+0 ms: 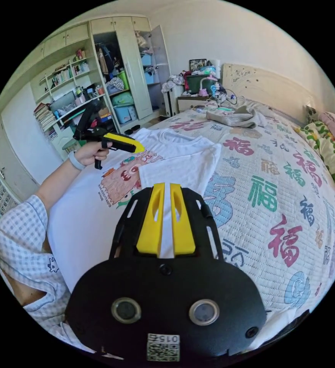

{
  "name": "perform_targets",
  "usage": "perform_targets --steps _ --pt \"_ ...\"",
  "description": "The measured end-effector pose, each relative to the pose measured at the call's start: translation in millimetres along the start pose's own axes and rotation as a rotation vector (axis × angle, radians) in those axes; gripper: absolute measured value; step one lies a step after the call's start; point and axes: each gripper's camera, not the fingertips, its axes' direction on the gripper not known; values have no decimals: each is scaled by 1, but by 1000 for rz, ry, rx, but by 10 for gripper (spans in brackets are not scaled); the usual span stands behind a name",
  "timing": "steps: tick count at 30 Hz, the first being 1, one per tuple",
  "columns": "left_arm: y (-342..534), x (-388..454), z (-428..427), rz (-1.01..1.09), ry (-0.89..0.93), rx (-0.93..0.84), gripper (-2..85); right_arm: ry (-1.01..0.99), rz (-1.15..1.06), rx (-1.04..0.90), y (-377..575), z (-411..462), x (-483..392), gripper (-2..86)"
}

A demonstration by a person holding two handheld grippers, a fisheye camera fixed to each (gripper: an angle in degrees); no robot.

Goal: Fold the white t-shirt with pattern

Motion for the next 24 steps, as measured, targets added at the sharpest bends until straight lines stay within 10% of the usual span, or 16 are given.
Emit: perform_targets --steps 13,24 --pt "-40 12 12 132 146 -135 26 84 -359 -418 15 124 -85 -7" --pt "116 -202 -274 -483 -159 433 63 221 -289 -144 -33 146 -147 2"
